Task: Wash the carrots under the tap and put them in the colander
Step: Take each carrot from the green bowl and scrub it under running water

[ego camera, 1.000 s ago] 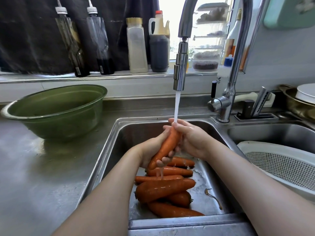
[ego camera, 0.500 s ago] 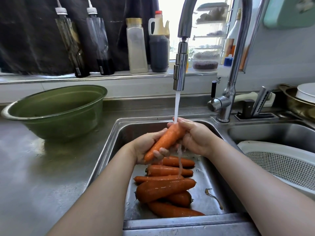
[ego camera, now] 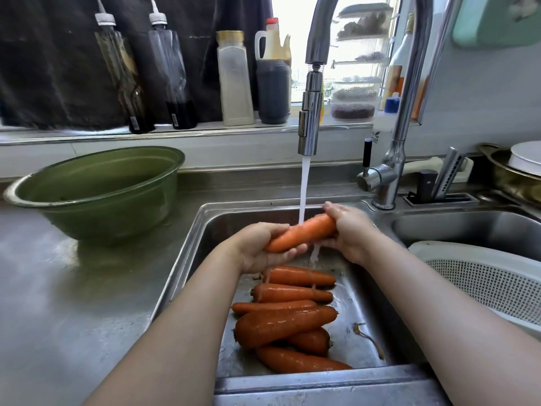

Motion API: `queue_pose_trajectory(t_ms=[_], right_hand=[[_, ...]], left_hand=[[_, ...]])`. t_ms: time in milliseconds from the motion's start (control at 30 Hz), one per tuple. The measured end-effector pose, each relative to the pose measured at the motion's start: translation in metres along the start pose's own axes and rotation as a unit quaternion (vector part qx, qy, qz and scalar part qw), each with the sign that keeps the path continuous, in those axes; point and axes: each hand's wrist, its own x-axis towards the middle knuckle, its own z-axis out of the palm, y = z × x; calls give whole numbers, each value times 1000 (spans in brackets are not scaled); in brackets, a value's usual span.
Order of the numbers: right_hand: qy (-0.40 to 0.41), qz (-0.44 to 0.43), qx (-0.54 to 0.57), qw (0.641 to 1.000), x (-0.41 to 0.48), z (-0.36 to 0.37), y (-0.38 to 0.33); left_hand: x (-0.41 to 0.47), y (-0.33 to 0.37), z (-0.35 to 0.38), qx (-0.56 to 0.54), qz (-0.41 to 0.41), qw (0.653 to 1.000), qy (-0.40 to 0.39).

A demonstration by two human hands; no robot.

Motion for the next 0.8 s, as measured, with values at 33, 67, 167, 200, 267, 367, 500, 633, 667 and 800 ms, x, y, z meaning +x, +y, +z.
queue_pose_trajectory(t_ms=[33, 67, 167, 200, 267, 367, 500, 633, 667, 800], right_hand=[[38, -7, -5, 999, 0, -3, -2], [65, -12, -8, 998, -1, -7, -3], [91, 12, 0, 996, -2, -18, -7], [87, 27, -10, 996, -3, -19, -8], [66, 62, -82, 993, -1, -22, -5], [22, 120, -265, 956, 0, -30, 1], [1, 177, -298, 938, 3, -41, 3], [-22, 192, -179, 965, 4, -43, 1], [-52, 197, -139, 969, 3, -41, 1], [-184, 183, -30, 965, -7, -23, -2]], left_hand=[[-2, 2, 3, -9, 10, 1000, -12], [-4, 3, 4, -13, 19, 999, -25], [-8, 3, 6, 2, 46, 999, -26], [-8, 2, 6, 4, 57, 998, -10], [-7, 2, 4, 10, 85, 996, 22], [-9, -1, 4, 85, 84, 993, 22], [-12, -4, 8, 142, 40, 989, 0], [-8, -1, 4, 135, 67, 987, 50], [-6, -1, 0, 122, 77, 986, 86], [-1, 2, -20, 0, 101, 969, 226]])
